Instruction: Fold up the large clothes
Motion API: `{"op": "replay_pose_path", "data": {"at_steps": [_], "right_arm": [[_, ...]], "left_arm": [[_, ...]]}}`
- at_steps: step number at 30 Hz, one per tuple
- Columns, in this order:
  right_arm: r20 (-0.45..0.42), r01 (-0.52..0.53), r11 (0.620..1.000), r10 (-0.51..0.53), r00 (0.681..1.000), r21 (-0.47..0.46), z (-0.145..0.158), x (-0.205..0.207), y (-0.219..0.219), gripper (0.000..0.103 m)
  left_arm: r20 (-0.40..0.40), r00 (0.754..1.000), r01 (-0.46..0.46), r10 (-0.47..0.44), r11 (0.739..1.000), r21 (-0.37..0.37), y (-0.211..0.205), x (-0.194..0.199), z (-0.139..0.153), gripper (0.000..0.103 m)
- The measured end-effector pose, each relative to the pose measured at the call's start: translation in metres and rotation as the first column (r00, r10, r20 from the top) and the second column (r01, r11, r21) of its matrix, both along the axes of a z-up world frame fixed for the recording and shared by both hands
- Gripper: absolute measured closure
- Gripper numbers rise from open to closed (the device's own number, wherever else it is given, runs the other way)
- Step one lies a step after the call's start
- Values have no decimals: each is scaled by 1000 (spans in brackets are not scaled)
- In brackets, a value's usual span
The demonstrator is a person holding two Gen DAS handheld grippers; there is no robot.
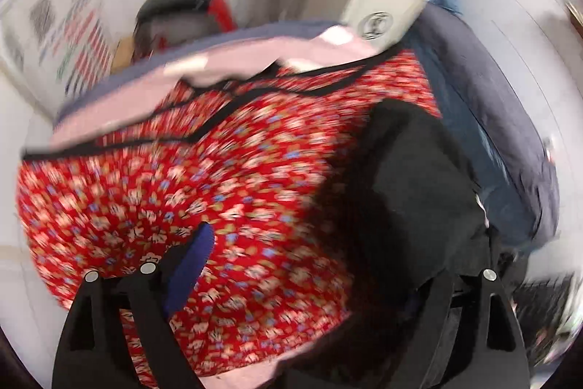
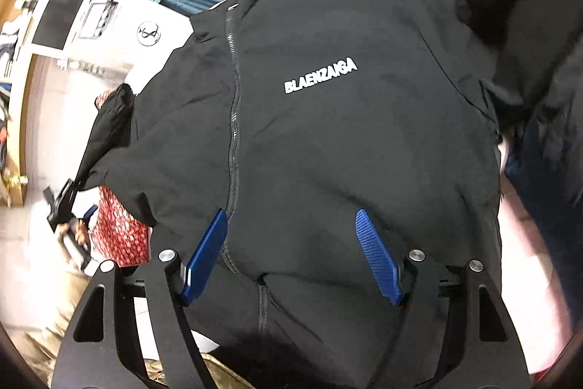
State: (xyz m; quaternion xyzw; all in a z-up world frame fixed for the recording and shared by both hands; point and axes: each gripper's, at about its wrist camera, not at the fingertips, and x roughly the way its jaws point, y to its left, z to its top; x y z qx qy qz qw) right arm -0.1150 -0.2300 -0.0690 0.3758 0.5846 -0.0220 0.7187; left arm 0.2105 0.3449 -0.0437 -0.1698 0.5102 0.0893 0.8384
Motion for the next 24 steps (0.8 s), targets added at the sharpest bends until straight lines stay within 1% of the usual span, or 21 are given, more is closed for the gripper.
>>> {"op": "replay_pose_path", "data": {"at_steps": [1, 3, 4, 5, 6, 8, 9, 10, 12, 13, 15, 16, 17, 18, 19, 20, 21, 22, 23, 24], "right_arm": [[-1, 8, 1000, -8, 1000, 7, -2, -1, -1, 30], [-3, 22, 1000, -21, 1000, 17, -3, -3, 1, 30], [-1, 22, 1000, -22, 1000, 21, -4, -3, 3, 30], [4, 21, 999, -21, 1000, 29, -4, -3, 6, 30], [8, 17, 999, -17, 1000, 30, -3, -3, 9, 30], [16, 5, 1000, -5, 1000, 16, 1, -2, 18, 30], [23, -3, 1000, 3, 1000, 4, 3, -3, 21, 30], [29, -13, 1000, 13, 999, -22, 6, -2, 23, 30], [34, -11, 996, 14, 999, -90, 10, -4, 22, 30], [37, 1, 988, 5, 999, -152, 15, -4, 16, 30], [35, 20, 970, -12, 999, -243, 22, -3, 1, 30], [26, 26, 947, -19, 999, -319, 27, 0, -8, 30], [17, 26, 918, -21, 1000, -396, 32, 4, -13, 30], [9, 18, 879, -16, 1000, -476, 38, 10, -19, 30], [-4, 1, 831, -4, 1000, -556, 43, 16, -24, 30], [-31, -37, 756, 22, 999, -654, 49, 27, -29, 30], [-75, -96, 673, 59, 995, -733, 50, 38, -31, 30], [-142, -171, 573, 95, 985, -802, 48, 50, -32, 30], [-217, -251, 449, 126, 968, -858, 42, 61, -31, 30], [-272, -308, 354, 150, 951, -883, 36, 66, -30, 30]], "left_arm": [[25, 998, 56, -58, 997, 57, -17, -2, 12, 19], [57, 986, 145, -155, 978, 147, -44, -5, 27, 18], [72, 971, 211, -229, 957, 199, -65, -8, 34, 16], [72, 958, 254, -277, 938, 235, -78, -8, 38, 15], [57, 935, 321, -350, 903, 284, -100, -9, 38, 13], [27, 900, 405, -435, 857, 318, -127, -13, 35, 13], [19, 895, 416, -445, 851, 322, -133, -17, 34, 13], [9, 897, 415, -443, 848, 328, -139, -18, 31, 13], [-2, 905, 403, -426, 854, 328, -149, -22, 26, 12], [-2, 901, 410, -433, 851, 329, -153, -24, 25, 11], [-7, 890, 428, -456, 831, 355, -163, -32, 26, 11], [-9, 885, 435, -466, 820, 371, -168, -38, 28, 11], [-14, 881, 442, -473, 811, 383, -170, -39, 26, 11], [-15, 875, 450, -484, 802, 393, -175, -45, 27, 11], [-13, 872, 452, -490, 795, 405, -177, -52, 28, 11], [-11, 872, 448, -489, 791, 416, -178, -55, 31, 11], [-11, 876, 440, -481, 791, 426, -177, -58, 33, 11], [-10, 883, 428, -470, 796, 428, -175, -60, 34, 11], [-6, 892, 412, -453, 807, 424, -171, -63, 36, 11], [3, 905, 387, -426, 824, 413, -163, -65, 39, 11]]}}
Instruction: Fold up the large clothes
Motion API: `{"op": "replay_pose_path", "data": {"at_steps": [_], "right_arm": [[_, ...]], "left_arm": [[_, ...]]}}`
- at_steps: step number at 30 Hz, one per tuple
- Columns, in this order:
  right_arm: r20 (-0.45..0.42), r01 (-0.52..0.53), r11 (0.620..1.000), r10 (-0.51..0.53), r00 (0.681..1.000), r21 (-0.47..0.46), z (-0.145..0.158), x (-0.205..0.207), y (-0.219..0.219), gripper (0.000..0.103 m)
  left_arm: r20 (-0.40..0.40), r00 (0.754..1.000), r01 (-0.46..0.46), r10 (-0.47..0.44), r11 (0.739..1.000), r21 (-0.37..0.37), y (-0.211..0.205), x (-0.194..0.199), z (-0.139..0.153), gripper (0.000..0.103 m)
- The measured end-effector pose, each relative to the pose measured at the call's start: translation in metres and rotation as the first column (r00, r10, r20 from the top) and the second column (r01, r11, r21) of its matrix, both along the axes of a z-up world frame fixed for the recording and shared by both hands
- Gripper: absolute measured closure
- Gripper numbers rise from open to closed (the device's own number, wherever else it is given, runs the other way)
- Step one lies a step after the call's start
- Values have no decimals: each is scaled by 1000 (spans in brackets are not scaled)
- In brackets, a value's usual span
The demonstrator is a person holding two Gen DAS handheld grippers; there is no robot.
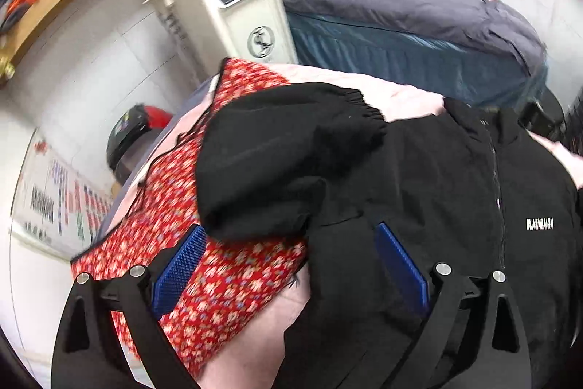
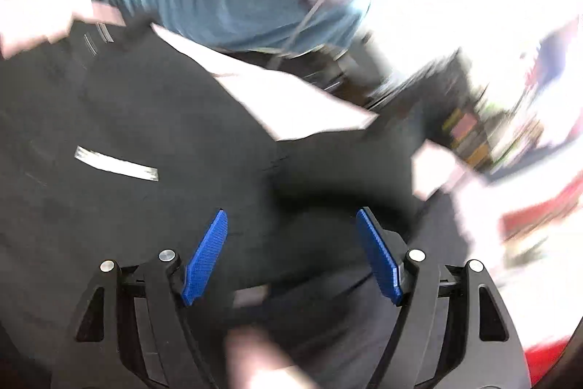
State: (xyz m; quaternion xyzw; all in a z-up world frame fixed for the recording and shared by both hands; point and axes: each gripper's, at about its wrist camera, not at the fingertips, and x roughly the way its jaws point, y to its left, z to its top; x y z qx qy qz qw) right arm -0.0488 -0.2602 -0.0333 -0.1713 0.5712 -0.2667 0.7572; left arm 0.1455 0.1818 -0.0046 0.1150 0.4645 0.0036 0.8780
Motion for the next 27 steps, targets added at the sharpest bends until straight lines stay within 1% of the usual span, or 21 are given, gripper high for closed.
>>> {"op": "replay_pose_path", "data": {"at_steps": [1, 2, 3, 4, 6, 7, 9, 10, 12, 13, 14, 15, 16, 17, 19, 20, 21, 22, 24, 25, 27], "right_arm": [[-96, -100, 986, 88, 992, -131, -16, 11, 3, 30], [-167, -156, 971, 126, 978, -184, -29, 16, 4, 30], [-262, -224, 943, 159, 952, -244, -48, 21, 4, 30], [-343, -287, 917, 184, 921, -276, -67, 24, 5, 30], [-449, -381, 878, 227, 864, -290, -95, 27, 7, 30], [-522, -448, 842, 248, 816, -301, -115, 27, 9, 30], [-609, -521, 792, 249, 753, -319, -143, 29, 9, 30], [-645, -536, 775, 226, 730, -335, -158, 30, 5, 30], [-673, -519, 775, 170, 720, -361, -173, 37, -7, 31], [-678, -493, 791, 138, 722, -363, -178, 41, -13, 41], [-675, -474, 803, 127, 727, -360, -179, 43, -16, 49], [-661, -451, 817, 118, 741, -360, -177, 47, -19, 63], [-642, -427, 827, 108, 759, -365, -173, 50, -22, 83], [-625, -403, 840, 102, 774, -363, -169, 54, -22, 90], [-548, -341, 881, 115, 828, -329, -149, 58, -19, 95], [-465, -304, 904, 139, 874, -301, -128, 62, -13, 96], [-394, -279, 920, 157, 906, -274, -109, 64, -4, 96], [-287, -250, 942, 181, 941, -226, -80, 65, 9, 96], [-151, -259, 950, 234, 960, -175, -43, 66, 34, 96], [-96, -295, 941, 282, 955, -165, -27, 64, 52, 96], [10, -383, 910, 389, 921, -161, 2, 58, 96, 96]], "left_arm": [[3, 1000, -29, 29, 1000, -10, 8, -2, 2, 11], [4, 999, -54, 54, 998, -15, 15, -2, 4, 11], [2, 997, -71, 71, 997, -18, 22, -3, 6, 11], [-1, 997, -83, 83, 996, -21, 28, -5, 8, 11], [-8, 995, -101, 101, 994, -34, 37, -8, 11, 11], [-15, 994, -108, 107, 993, -42, 40, -11, 12, 11], [-36, 992, -119, 117, 991, -56, 44, -17, 11, 11], [-44, 992, -122, 120, 991, -61, 45, -19, 10, 11], [-66, 991, -122, 118, 990, -68, 43, -25, 8, 10], [-73, 991, -119, 114, 990, -70, 41, -30, 7, 10], [-77, 991, -111, 105, 991, -72, 38, -34, 6, 10], [-82, 992, -101, 95, 992, -72, 35, -39, 5, 10], [-86, 993, -91, 85, 994, -68, 32, -42, 2, 10], [-88, 993, -79, 74, 995, -58, 29, -46, 0, 10], [-88, 995, -61, 57, 997, -45, 24, -51, -3, 10], [-90, 995, -51, 47, 998, -41, 21, -53, -4, 10], [-94, 995, -45, 41, 998, -42, 18, -54, -6, 10], [-96, 995, -44, 39, 998, -47, 17, -55, -7, 10], [-101, 994, -39, 32, 997, -70, 13, -55, -7, 10], [-101, 994, -38, 30, 996, -84, 11, -54, -6, 10], [-99, 995, -35, 24, 993, -116, 6, -52, -3, 10]]}}
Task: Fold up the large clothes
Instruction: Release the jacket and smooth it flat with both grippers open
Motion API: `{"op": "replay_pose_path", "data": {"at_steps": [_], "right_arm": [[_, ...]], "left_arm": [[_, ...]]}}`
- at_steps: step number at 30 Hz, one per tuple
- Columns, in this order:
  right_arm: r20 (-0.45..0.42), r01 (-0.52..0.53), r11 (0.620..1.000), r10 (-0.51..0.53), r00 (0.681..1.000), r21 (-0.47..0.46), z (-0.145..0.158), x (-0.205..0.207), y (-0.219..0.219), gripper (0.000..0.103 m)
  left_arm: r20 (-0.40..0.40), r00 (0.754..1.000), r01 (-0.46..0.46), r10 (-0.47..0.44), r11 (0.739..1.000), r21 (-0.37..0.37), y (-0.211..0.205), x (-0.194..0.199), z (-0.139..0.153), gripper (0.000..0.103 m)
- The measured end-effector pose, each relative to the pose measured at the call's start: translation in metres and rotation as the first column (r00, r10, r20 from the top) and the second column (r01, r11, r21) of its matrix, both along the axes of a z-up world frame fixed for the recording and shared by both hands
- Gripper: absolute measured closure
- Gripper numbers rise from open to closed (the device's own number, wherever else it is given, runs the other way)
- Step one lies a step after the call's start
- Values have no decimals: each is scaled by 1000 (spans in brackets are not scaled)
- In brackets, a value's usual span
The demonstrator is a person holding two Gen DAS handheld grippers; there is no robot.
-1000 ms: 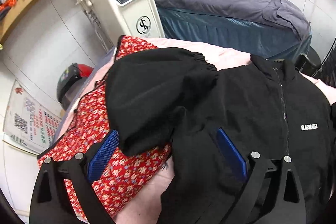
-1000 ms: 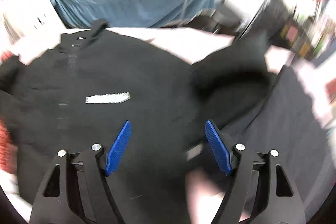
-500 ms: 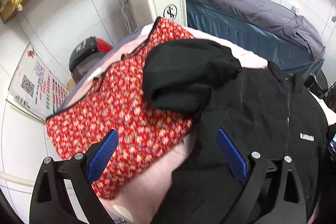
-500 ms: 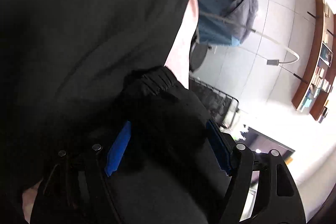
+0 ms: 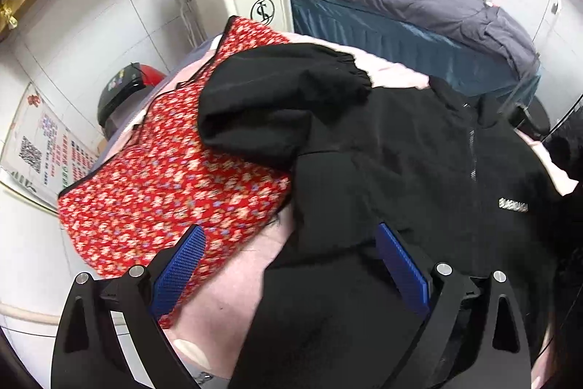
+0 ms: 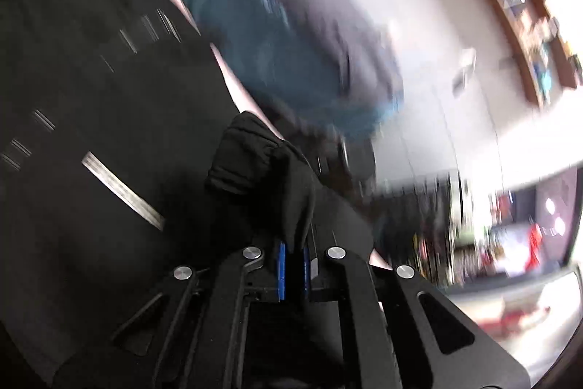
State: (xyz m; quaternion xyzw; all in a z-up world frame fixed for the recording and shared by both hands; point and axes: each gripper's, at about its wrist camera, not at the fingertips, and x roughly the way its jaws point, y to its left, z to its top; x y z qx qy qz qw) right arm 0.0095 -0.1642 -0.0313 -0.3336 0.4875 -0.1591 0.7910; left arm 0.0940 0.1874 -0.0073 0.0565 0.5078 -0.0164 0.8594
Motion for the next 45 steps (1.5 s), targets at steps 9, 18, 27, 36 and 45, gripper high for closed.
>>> {"op": "replay_pose_path", "data": {"at_steps": [9, 18, 27, 36, 45], "right_arm": [[175, -227, 917, 177, 968, 329, 3, 9, 125, 96], [2, -153, 879, 170, 985, 451, -62, 22, 171, 24], [63, 32, 814, -84, 995, 580, -41, -10, 94, 17], [-319, 406, 631, -253, 913, 661, -141, -30, 14, 14], [-337, 434, 652, -277, 900, 622, -134, -29, 25, 12]], "left_arm": [[-5, 1000, 27, -27, 1000, 1, -11, -7, -1, 10], [-77, 997, -5, 6, 1000, 6, 3, -18, -25, 10], [-107, 994, 35, -35, 999, -3, -14, -17, -38, 10], [-131, 986, 102, -98, 995, 19, -32, -25, -43, 10], [-133, 990, 60, -53, 997, 49, -10, -33, -44, 10]]}}
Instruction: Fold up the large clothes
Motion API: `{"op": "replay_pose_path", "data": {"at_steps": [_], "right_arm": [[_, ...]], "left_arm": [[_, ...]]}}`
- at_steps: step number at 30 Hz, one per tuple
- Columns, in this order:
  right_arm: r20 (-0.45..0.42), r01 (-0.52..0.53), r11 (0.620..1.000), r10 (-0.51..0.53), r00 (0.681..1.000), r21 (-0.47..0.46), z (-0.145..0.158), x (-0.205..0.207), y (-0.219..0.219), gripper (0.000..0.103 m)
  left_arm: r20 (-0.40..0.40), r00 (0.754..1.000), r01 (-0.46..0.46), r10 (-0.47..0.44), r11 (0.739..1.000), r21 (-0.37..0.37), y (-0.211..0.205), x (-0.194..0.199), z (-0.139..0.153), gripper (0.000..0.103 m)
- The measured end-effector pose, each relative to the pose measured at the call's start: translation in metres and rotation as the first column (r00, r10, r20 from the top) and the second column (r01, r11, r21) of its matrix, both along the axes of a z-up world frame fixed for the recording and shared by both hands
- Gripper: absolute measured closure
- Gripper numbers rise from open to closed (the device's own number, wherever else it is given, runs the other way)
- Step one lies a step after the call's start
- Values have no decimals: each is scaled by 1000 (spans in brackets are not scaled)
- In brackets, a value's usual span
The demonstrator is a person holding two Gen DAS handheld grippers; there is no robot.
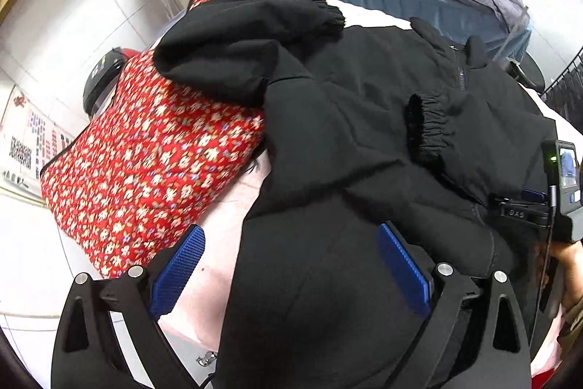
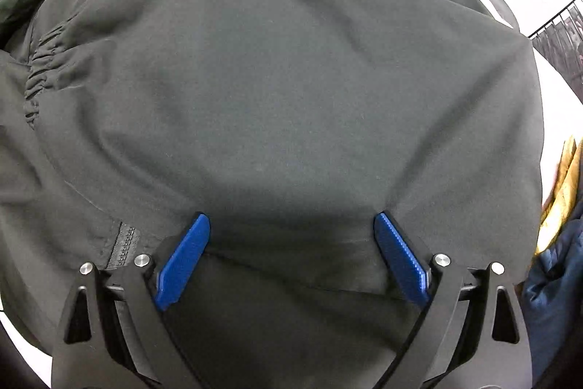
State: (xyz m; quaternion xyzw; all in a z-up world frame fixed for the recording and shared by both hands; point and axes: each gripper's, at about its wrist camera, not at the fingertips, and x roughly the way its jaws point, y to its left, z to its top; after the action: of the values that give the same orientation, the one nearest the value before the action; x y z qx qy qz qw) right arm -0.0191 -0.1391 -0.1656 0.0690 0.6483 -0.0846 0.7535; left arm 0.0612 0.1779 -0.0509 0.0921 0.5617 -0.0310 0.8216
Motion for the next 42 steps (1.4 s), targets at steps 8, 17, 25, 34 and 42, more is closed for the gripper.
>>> {"op": "replay_pose_path", "data": {"at_steps": [8, 17, 25, 34, 42], "right_arm": [[159, 1, 987, -26, 987, 158, 63, 8, 7, 12], [347, -174, 887, 17, 938, 429, 136, 60, 51, 12], [238, -46, 618, -232, 943, 785, 121, 112, 88, 12], [230, -62, 675, -163, 960, 736, 106, 167, 140, 12], [191, 12, 652, -240, 952, 758, 75, 204, 159, 12]], "left_arm": [[1, 999, -45, 45, 998, -35, 19, 4, -4, 10], [1, 998, -69, 69, 995, -77, 37, 14, -8, 9], [-9, 993, -117, 117, 989, -88, 70, 13, -16, 9], [-27, 976, -219, 218, 968, -119, 123, 16, -20, 9], [-45, 972, -236, 232, 962, -136, 139, 20, -25, 9]]}}
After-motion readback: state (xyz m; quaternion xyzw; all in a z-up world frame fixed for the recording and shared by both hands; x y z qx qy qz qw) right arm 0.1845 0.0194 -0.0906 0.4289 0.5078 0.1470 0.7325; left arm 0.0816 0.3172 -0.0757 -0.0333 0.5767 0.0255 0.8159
